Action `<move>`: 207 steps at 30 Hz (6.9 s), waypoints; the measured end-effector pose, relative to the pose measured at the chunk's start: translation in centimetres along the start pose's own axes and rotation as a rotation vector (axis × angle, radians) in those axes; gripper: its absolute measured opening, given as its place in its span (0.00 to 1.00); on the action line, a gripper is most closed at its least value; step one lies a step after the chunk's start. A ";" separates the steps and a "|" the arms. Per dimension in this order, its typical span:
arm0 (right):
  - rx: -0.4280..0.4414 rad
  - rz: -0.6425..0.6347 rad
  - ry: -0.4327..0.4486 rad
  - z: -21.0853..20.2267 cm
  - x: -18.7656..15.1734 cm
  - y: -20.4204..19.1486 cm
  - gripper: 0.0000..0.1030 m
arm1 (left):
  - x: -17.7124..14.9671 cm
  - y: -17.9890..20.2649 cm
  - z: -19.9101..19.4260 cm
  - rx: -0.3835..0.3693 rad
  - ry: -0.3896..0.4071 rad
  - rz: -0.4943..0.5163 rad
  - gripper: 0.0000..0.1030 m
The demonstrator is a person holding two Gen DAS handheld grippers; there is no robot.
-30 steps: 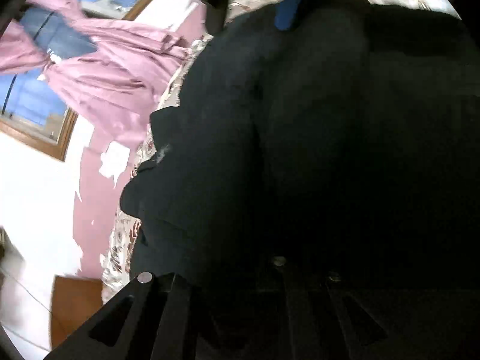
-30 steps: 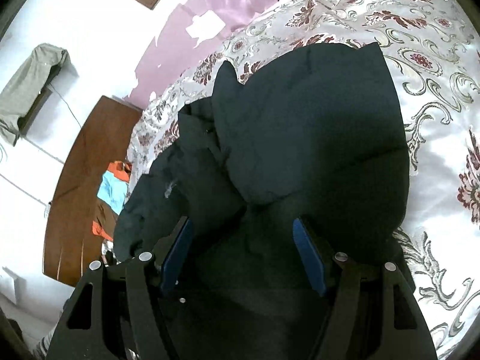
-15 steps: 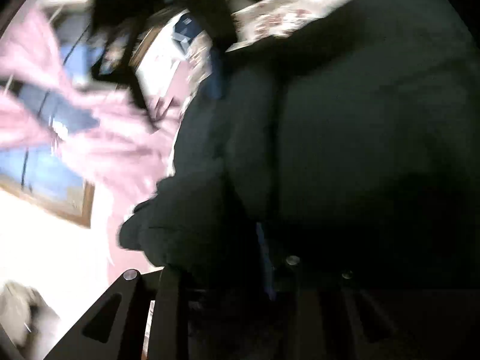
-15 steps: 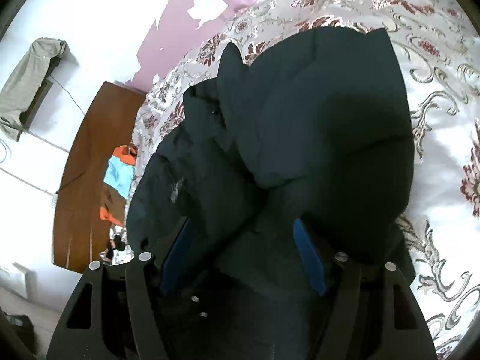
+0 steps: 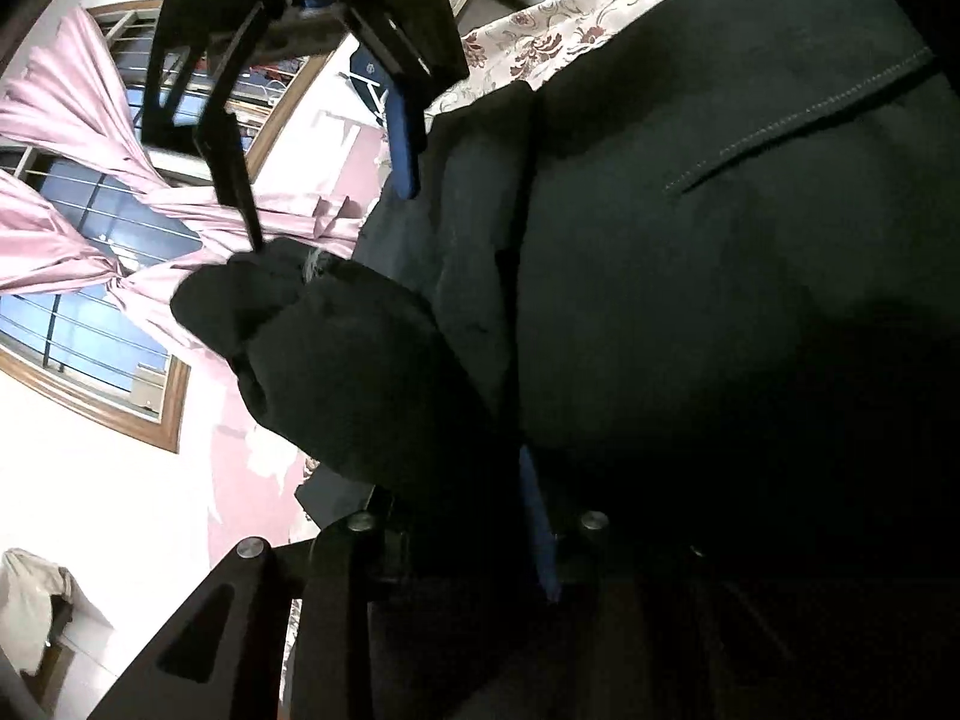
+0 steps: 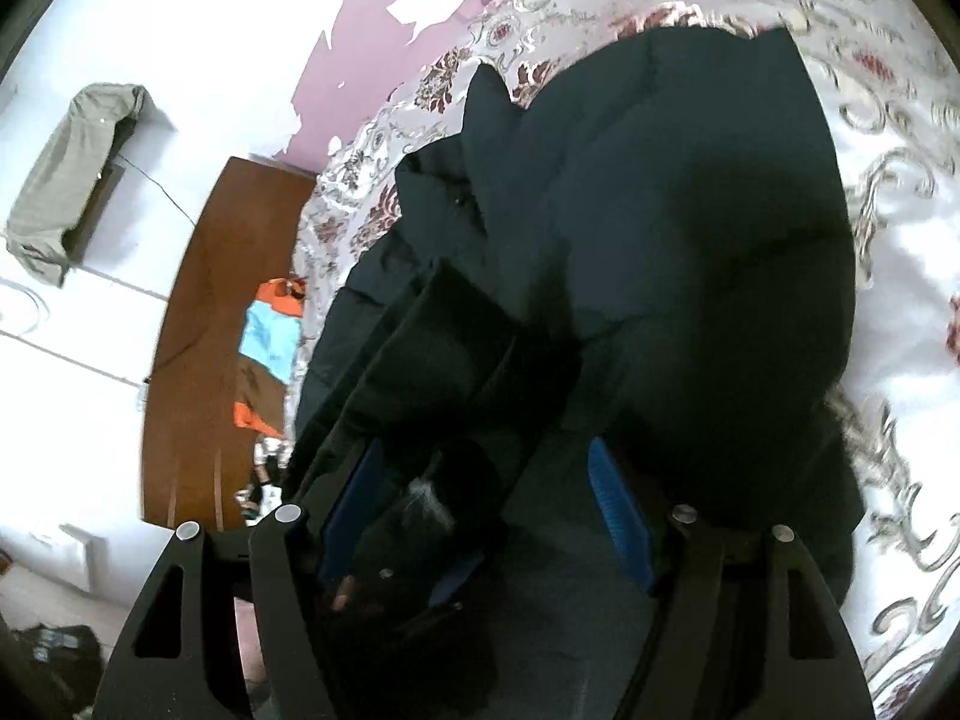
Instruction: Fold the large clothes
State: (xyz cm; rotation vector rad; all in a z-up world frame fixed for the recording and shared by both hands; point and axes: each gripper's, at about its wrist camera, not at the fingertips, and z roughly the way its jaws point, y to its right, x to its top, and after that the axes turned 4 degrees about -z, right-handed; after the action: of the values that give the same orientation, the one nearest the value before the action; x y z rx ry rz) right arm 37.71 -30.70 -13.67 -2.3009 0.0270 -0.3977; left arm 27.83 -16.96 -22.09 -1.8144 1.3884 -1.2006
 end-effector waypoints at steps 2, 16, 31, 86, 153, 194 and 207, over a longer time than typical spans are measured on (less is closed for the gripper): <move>0.035 0.036 0.016 -0.7 -0.3 0.5 0.64 | -0.1 0.0 0.1 -0.005 -0.004 -0.012 0.28; 0.008 0.031 -0.015 1.4 -1.1 0.6 0.10 | -0.6 -0.9 -0.7 -0.025 -0.023 -0.110 0.29; -0.211 -0.122 0.049 -0.3 5.8 1.1 0.04 | -7.8 -13.4 -0.4 -0.044 -0.118 -0.674 0.30; -0.289 -0.415 0.128 1.5 -1.1 -10.8 0.76 | -16.1 -23.3 10.2 -0.226 -0.406 -1.278 0.42; -0.352 -0.361 0.068 3.9 0.2 -5.3 0.06 | -16.9 -15.3 4.0 -0.107 -0.297 -1.048 0.06; -0.396 -0.386 0.060 9.4 1.9 -7.0 0.01 | -17.5 -16.1 10.4 -0.250 -0.308 -1.210 0.07; -0.501 -0.426 0.025 12.7 1.0 -5.5 0.00 | -16.6 -13.7 12.0 -0.227 -0.376 -1.129 0.07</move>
State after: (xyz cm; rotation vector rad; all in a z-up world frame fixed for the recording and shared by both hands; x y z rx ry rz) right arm 41.86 -18.02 -17.63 -2.7964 -0.3994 -0.6997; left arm 43.56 1.96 -21.29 -2.9299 0.2035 -1.0607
